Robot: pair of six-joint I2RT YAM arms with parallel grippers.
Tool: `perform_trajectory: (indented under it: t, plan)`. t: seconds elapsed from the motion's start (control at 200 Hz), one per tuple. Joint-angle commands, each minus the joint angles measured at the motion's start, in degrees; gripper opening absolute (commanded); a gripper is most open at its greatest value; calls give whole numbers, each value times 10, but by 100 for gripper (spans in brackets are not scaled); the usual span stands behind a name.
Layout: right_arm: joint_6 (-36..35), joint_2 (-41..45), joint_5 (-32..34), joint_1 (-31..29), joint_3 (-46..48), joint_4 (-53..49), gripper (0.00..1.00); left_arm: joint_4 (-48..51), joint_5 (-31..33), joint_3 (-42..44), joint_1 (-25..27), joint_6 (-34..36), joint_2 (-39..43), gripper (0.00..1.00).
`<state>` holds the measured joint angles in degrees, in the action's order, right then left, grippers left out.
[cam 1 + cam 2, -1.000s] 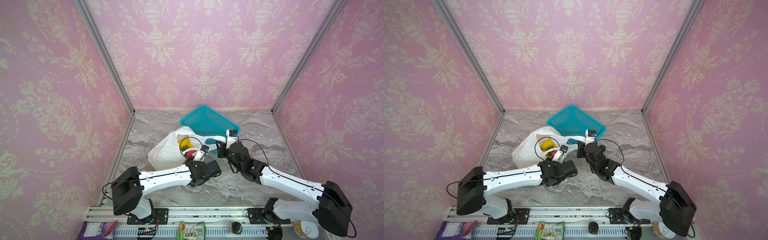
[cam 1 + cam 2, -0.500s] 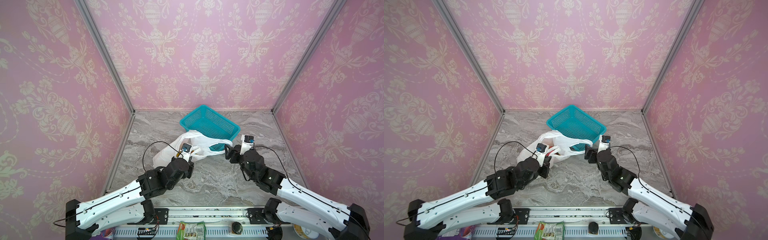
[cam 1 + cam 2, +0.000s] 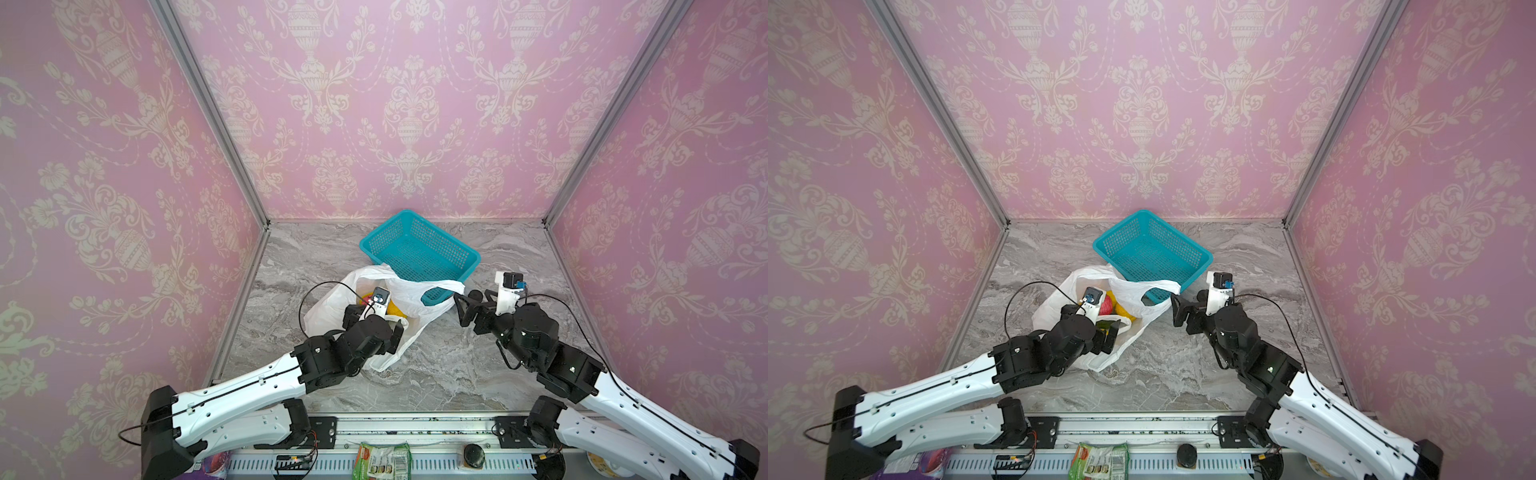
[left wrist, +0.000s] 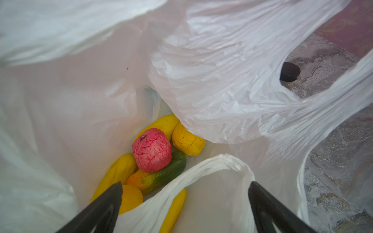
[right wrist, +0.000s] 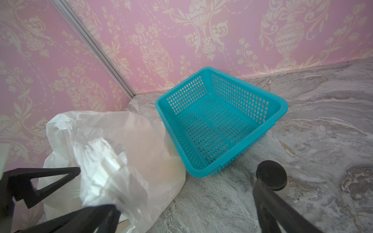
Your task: Untie the knot of the plastic bag and take out the fruit
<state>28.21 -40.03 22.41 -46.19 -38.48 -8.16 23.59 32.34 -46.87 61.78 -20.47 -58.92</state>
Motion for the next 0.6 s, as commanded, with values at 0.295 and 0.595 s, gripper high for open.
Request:
perform_trajectory:
  t: [0.295,0.595]
  plan:
    - [-32,10,-13,-5,-27,-21,100,40,49,-46,113,51,5,99]
    - [-38,-70,-53,-5,-63,1,100,189,99,-62,165,-58,-42,99]
